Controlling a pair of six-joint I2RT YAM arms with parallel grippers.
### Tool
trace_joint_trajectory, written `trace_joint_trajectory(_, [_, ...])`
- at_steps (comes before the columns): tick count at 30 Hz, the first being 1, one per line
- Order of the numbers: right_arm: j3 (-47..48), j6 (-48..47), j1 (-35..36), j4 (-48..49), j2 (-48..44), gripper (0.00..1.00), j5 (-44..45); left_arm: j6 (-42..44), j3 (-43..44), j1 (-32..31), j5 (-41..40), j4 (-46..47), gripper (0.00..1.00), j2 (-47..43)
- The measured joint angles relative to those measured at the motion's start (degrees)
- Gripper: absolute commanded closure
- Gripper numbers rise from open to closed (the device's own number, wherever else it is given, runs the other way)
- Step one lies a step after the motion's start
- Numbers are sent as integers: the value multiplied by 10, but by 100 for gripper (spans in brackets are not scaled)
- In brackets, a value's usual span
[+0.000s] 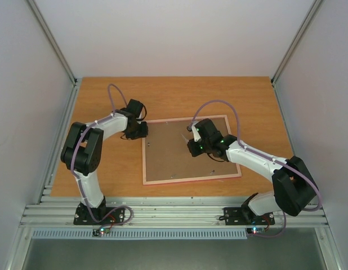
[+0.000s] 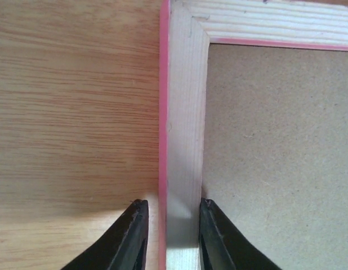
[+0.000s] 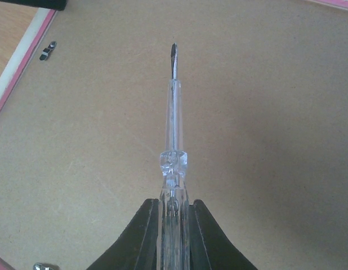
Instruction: Take the photo out of the frame
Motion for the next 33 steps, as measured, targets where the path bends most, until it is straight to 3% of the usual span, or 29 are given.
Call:
trace_joint_trajectory(5, [0, 1, 0, 0, 3, 99, 0, -12, -7, 1, 5, 14, 88, -4])
trace_joint_trajectory(12, [0, 1, 0, -1, 3, 99, -5, -57, -102, 9, -11, 57, 99, -74])
trace_joint_trajectory(25, [0, 1, 0, -5, 3, 99, -9, -228, -291, 12, -57, 75, 100, -252])
trace_joint_trajectory(33, [0, 2, 0, -5, 3, 99, -13, -372, -396, 6, -79, 139, 99, -351])
